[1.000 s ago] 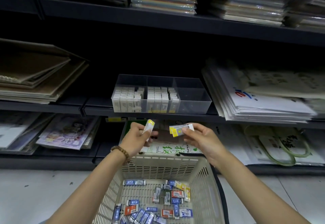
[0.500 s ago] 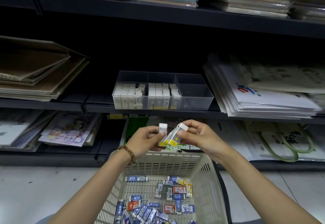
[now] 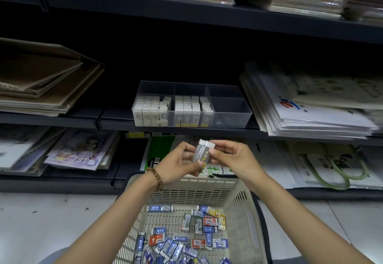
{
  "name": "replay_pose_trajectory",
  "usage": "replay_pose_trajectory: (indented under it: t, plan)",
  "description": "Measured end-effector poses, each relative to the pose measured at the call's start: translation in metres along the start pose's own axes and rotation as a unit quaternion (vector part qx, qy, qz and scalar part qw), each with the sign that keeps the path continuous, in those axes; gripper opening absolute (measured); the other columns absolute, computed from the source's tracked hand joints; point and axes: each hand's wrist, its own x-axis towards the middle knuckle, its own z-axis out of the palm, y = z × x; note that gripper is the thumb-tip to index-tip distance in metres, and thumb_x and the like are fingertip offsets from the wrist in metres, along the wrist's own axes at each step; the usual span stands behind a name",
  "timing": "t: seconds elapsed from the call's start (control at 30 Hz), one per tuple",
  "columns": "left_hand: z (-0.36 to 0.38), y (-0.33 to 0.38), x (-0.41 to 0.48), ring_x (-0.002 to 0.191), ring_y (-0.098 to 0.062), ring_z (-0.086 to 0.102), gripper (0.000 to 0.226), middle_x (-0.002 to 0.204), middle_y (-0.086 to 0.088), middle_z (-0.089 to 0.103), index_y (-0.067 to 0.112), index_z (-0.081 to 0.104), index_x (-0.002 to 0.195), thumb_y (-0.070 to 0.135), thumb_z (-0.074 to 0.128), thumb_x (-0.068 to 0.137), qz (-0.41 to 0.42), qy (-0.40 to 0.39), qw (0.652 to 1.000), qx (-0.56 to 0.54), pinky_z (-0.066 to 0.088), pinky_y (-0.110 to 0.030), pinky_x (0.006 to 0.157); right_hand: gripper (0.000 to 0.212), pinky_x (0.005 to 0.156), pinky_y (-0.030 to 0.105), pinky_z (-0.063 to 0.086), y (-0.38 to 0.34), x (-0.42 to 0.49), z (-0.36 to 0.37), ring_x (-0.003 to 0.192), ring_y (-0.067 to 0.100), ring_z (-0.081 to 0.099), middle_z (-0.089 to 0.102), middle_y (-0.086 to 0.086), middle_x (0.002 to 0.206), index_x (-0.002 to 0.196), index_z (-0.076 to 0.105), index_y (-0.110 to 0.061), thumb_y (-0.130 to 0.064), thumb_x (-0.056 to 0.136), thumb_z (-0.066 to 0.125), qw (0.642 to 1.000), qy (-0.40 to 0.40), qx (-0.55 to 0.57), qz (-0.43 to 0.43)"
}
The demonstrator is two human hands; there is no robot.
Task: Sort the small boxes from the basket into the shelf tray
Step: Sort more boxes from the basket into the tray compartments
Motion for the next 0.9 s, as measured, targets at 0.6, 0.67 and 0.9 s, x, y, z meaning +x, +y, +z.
replay_pose_trajectory:
  t: [0.6,0.67,0.9]
  plan:
    - [-0.032,0.051,0.042,0.100,0.009,0.055,0.044,0.118,0.015,0.056,0.032,0.049,0.122,0.044,0.053,0.080,0.227,0.248,0.942,0.014,0.046,-0.007,0.080,0.033,0.076,0.017,0.056,-0.090,0.087,-0.062,0.084,0.012,0.067,0.066,0.017,0.109,0.120,0.052,0.007,-0.004,0.090,0.057,0.995,0.021,-0.042,-0.083]
    - [-0.040,0.043,0.042,0.099,0.013,0.053,0.042,0.117,0.015,0.056,0.031,0.049,0.122,0.045,0.050,0.082,0.223,0.291,0.930,0.016,0.043,-0.003,0.078,0.036,0.072,0.018,0.057,-0.091,0.106,-0.069,0.089,0.018,0.064,0.062,0.023,0.116,0.121,0.051,0.005,-0.006,0.088,0.061,0.988,0.027,-0.134,-0.069]
    - [-0.057,0.014,0.044,0.125,0.005,0.029,0.047,0.130,0.024,0.039,0.040,0.044,0.127,0.058,0.041,0.084,0.192,0.317,0.899,0.232,0.027,-0.027,0.106,0.056,0.099,0.030,0.044,-0.066,0.147,-0.056,0.120,0.023,0.053,0.055,0.008,0.132,0.131,0.051,-0.009,-0.024,0.081,0.072,0.913,0.025,-0.407,-0.025]
